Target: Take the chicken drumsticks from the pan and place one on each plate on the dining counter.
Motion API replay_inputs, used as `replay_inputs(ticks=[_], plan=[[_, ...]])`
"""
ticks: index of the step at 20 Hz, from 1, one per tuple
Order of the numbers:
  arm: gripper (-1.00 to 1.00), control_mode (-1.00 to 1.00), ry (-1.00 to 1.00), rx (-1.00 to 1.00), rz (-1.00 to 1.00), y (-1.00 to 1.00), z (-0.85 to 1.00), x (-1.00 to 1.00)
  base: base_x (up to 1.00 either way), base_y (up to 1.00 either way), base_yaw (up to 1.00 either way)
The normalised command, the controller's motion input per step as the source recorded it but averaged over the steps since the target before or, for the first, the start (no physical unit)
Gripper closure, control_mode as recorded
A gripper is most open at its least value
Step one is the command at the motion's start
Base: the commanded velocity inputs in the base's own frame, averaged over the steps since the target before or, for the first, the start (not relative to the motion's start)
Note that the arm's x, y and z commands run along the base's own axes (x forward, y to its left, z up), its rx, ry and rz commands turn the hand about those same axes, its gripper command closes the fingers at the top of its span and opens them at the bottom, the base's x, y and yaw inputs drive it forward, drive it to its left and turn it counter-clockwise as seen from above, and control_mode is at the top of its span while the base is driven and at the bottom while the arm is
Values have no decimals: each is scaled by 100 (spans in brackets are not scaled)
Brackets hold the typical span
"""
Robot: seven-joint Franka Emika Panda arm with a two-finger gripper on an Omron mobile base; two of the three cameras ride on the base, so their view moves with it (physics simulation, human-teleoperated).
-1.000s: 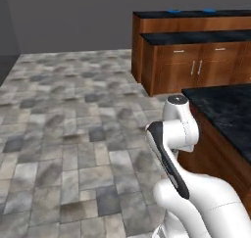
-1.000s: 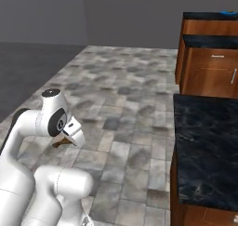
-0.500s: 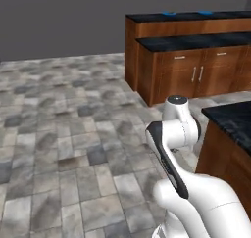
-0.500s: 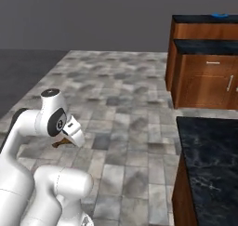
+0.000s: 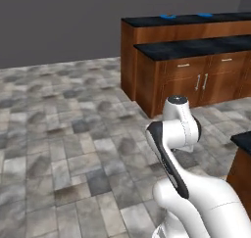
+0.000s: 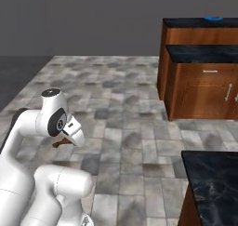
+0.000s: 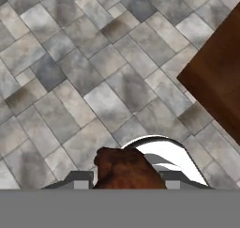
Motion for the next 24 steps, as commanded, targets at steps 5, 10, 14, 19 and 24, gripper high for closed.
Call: replay_inputs(ticks=[5, 10, 14, 19, 24], plan=[[100, 100, 0, 0, 0, 0, 0, 0, 100, 41, -16], [100, 100, 0, 0, 0, 0, 0, 0, 100, 42, -15], [100, 100, 0, 0, 0, 0, 0, 0, 100, 42, -15], [100, 100, 0, 0, 0, 0, 0, 0, 100, 42, -15], [100, 100, 0, 0, 0, 0, 0, 0, 100, 42, -15]])
